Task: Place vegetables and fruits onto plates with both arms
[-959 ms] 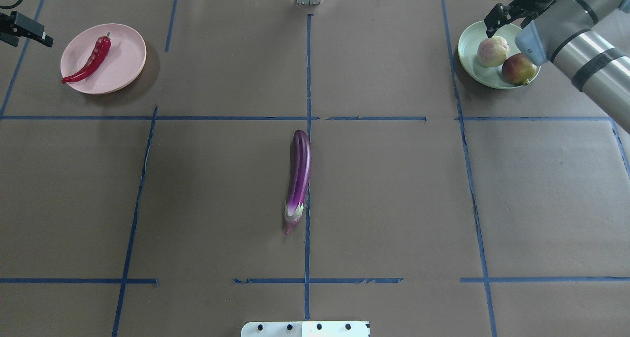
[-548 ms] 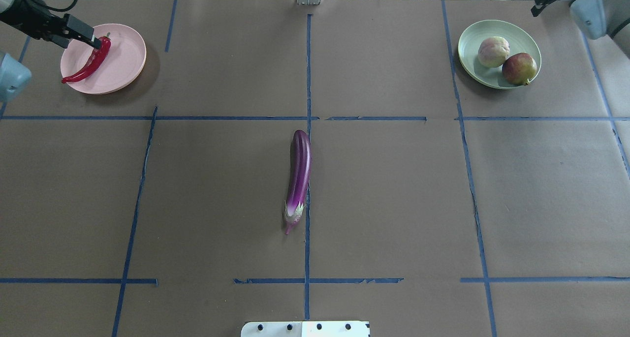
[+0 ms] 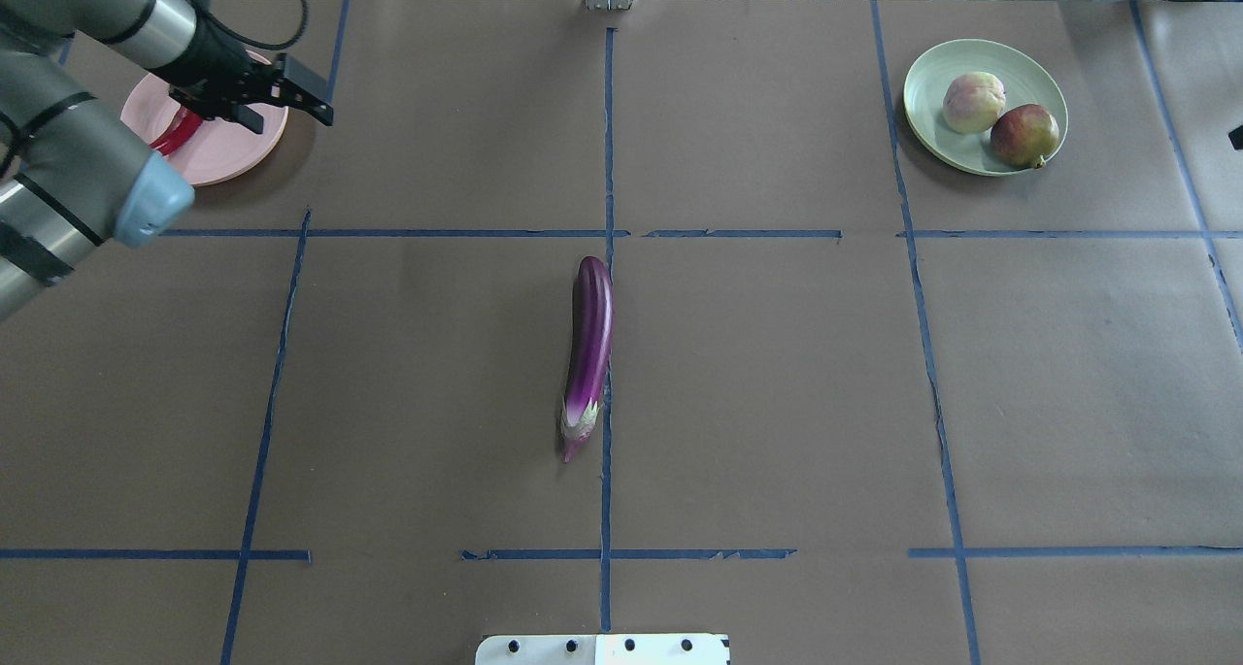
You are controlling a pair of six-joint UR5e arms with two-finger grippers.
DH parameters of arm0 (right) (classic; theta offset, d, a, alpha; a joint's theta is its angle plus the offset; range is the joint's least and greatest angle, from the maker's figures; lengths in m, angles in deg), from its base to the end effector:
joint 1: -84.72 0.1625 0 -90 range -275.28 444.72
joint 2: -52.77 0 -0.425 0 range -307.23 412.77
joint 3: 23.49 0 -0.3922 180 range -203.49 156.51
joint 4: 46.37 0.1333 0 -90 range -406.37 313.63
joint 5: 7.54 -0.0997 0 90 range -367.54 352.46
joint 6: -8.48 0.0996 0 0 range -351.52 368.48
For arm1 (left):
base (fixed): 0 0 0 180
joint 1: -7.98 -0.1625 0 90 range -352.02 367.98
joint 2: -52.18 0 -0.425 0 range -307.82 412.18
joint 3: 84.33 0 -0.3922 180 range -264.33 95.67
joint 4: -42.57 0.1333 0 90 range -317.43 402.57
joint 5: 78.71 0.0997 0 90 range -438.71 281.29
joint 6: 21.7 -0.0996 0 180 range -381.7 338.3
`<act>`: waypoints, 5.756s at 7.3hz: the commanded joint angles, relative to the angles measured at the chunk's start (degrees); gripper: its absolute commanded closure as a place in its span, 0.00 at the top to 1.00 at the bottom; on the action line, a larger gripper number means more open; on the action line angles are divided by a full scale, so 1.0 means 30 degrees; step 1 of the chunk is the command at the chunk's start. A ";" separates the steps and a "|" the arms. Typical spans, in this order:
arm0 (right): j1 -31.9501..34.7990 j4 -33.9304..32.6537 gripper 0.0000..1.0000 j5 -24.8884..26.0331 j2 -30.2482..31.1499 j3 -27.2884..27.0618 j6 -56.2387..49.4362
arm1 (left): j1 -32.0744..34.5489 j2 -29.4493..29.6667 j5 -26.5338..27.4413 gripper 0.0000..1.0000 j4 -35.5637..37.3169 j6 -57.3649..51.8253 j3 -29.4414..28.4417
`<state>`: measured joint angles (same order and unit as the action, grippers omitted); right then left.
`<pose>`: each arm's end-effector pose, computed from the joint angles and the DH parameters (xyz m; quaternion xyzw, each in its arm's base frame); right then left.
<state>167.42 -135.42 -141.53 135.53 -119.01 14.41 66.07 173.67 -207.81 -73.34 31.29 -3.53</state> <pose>-0.0063 -0.5536 0.5435 0.0671 -0.3821 -0.0557 0.9200 0.3149 -0.6391 0.3533 0.0778 0.4851 -0.0230 0.8707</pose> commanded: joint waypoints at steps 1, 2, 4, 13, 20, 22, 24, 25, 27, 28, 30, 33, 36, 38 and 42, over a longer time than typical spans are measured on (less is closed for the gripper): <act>0.0033 0.0150 1.00 0.0453 0.3895 -0.2638 0.0044 | -0.3351 0.1769 0.2649 1.00 0.6180 0.0705 0.2937; 0.0004 0.0180 1.00 0.0456 0.4051 -0.2583 0.0160 | -0.5049 0.2562 0.3269 1.00 0.6409 0.2129 0.2889; 0.0003 0.0180 1.00 0.0427 0.3995 -0.2583 0.0191 | -0.8069 0.4319 0.6364 1.00 0.6412 0.4942 0.2162; 0.0003 0.0210 1.00 0.0339 0.3935 -0.2583 0.0191 | -1.0022 0.6877 0.8402 0.00 0.6235 0.5981 -0.1625; -0.0026 0.0210 1.00 0.0339 0.3993 -0.2466 0.0045 | 0.0924 0.3712 0.4900 0.00 0.6206 0.0823 -0.2371; -0.0026 0.0210 1.00 0.0339 0.4023 -0.2466 0.0015 | 0.2750 0.3451 0.3306 0.00 0.4582 -0.4512 -0.5530; -0.0026 0.0181 1.00 0.0338 0.3994 -0.2437 0.0015 | 0.2816 0.3010 0.3304 0.00 -0.1587 -0.6809 -1.0096; -0.0026 0.0209 1.00 0.0339 0.3994 -0.2436 0.0015 | 0.2756 0.3038 0.3304 0.01 -0.2515 -0.9635 -1.1163; -0.0026 0.0210 1.00 0.0368 0.3965 -0.2436 0.0015 | 0.2029 0.2980 0.3275 0.03 -0.2641 -1.1738 -1.1087; -0.0026 0.0210 1.00 0.0368 0.3936 -0.2465 0.0015 | 0.1820 0.2951 0.3246 0.14 -0.2583 -1.1686 -1.1086; -0.0026 0.0210 1.00 0.0339 0.3935 -0.2495 0.0044 | 0.1847 0.2892 0.2723 1.00 -0.2322 -1.1510 -1.0970; -0.0026 0.0210 1.00 0.0368 0.3936 -0.2553 -0.0044 | 0.4507 0.1117 -0.0358 1.00 0.1240 -1.1772 -0.7418; 0.0090 -0.0053 1.00 0.0339 0.4168 -0.2670 -0.0219 | 0.5858 -0.2336 -0.0357 1.00 0.7213 -1.3778 -0.0094; 0.0529 -0.0113 1.00 0.0221 0.5247 -0.2933 -0.0947 | 0.7436 -0.5178 -0.0387 1.00 1.0411 -1.5522 0.3485; 0.1702 0.0121 1.00 -0.0013 0.6337 -0.3022 -0.1245 | 1.0421 -1.1274 -0.1491 1.00 1.0486 -1.9530 0.5994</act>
<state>171.90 -135.44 -141.48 153.71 -127.91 10.75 93.62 145.13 -210.07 -41.56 -23.28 13.73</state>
